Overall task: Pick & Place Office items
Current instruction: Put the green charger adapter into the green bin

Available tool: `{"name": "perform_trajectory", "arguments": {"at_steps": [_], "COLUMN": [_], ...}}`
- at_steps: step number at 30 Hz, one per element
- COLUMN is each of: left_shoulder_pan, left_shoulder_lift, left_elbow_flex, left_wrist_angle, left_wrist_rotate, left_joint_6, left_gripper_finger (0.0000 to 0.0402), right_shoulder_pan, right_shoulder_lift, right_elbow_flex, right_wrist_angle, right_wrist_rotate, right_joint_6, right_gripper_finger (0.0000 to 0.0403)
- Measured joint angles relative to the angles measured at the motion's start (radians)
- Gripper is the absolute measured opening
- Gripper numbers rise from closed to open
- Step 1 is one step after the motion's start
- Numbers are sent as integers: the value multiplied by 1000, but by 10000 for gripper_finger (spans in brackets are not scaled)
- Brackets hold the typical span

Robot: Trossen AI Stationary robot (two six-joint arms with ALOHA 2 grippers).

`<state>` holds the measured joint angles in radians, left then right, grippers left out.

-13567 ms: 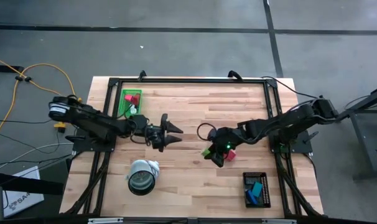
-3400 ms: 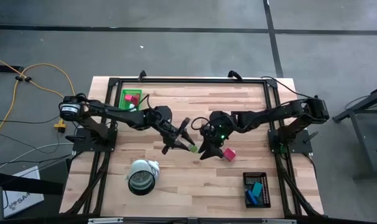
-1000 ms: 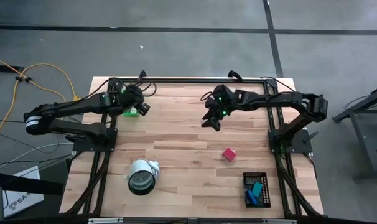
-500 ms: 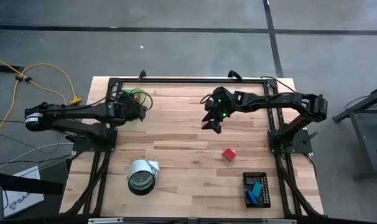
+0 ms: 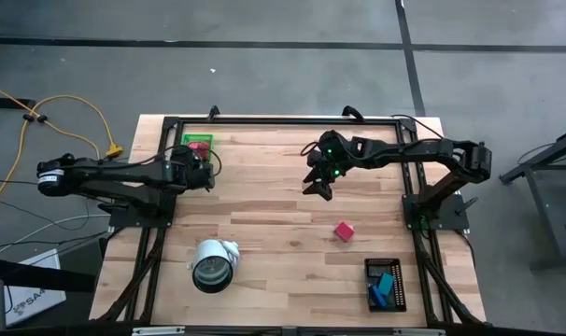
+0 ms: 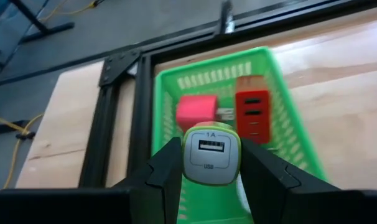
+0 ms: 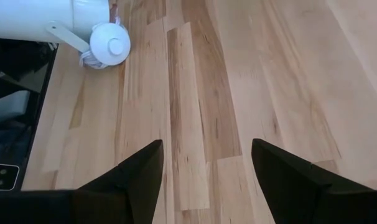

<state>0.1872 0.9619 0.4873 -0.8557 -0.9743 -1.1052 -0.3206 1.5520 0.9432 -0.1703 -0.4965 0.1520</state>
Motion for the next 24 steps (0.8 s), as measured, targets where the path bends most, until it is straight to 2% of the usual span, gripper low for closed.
{"name": "perform_trajectory", "arguments": {"at_steps": [10, 15, 24], "left_shoulder_pan": [70, 104, 111], "left_shoulder_lift": [0, 0, 0], "left_elbow_flex": [-27, -27, -27], "left_wrist_angle": [-4, 0, 42], "left_wrist_rotate": [20, 69, 88], "left_joint_6": [-3, 16, 37], "left_gripper_finger": [125, 125, 125], "right_shoulder_pan": [0, 0, 0], "right_shoulder_lift": [0, 0, 0], "right_elbow_flex": [0, 0, 0], "right_wrist_angle": [-6, -7, -8], "right_wrist_rotate": [0, -1, -3], "right_joint_6": [0, -17, -24], "right_gripper_finger": [231, 231, 231]}}
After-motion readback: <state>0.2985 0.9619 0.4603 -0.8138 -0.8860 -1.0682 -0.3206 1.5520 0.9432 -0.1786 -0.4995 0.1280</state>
